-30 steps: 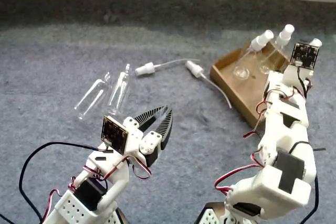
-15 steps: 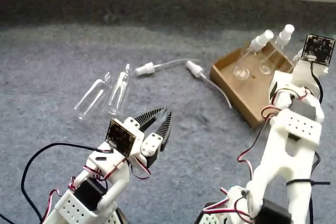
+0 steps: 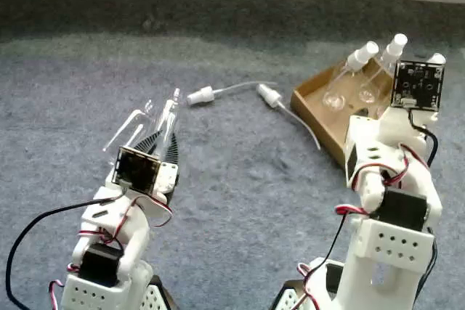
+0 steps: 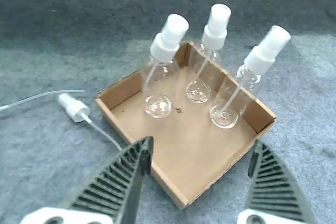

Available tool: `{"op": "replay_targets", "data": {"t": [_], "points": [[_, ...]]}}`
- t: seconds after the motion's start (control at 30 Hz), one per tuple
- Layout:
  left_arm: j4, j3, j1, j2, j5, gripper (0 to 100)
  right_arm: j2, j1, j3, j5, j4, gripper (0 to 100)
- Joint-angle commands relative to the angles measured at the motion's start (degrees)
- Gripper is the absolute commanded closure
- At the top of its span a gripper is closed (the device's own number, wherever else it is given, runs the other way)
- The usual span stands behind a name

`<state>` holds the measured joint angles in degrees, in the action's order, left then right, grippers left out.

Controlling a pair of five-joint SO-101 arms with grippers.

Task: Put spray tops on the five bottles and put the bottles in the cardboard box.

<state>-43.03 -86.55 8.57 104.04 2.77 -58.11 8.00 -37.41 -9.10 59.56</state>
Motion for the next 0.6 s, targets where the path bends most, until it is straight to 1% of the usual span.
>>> {"op": "replay_targets", "data": {"t": [0.0,0.07,0.17,0.27,0.33,0.47,0.57], "points": [[-13.10,10.33,-10.59,0.75,0.79,99,-4.79,-5.32,3.56,-0.62,5.23,74.5],[-16.97,13.05,-15.34,0.75,0.79,99,-5.58,-8.40,3.56,-0.62,8.84,74.5],[-20.31,15.87,-20.97,0.66,1.41,99,-5.76,-13.49,3.56,-0.18,13.49,74.5],[-24.44,15.78,-22.99,0.66,7.47,95,-5.67,-19.12,3.03,-0.18,13.93,74.5],[-27.78,14.46,-23.78,0.66,10.02,93,-5.67,-21.67,3.03,-0.09,13.93,74.5],[-29.71,11.21,-27.03,0.75,9.41,92,-5.58,-23.96,3.38,5.10,14.20,74.5],[-29.71,9.10,-29.58,0.75,9.49,92,-4.62,-26.86,3.47,6.59,14.11,74.5]]}}
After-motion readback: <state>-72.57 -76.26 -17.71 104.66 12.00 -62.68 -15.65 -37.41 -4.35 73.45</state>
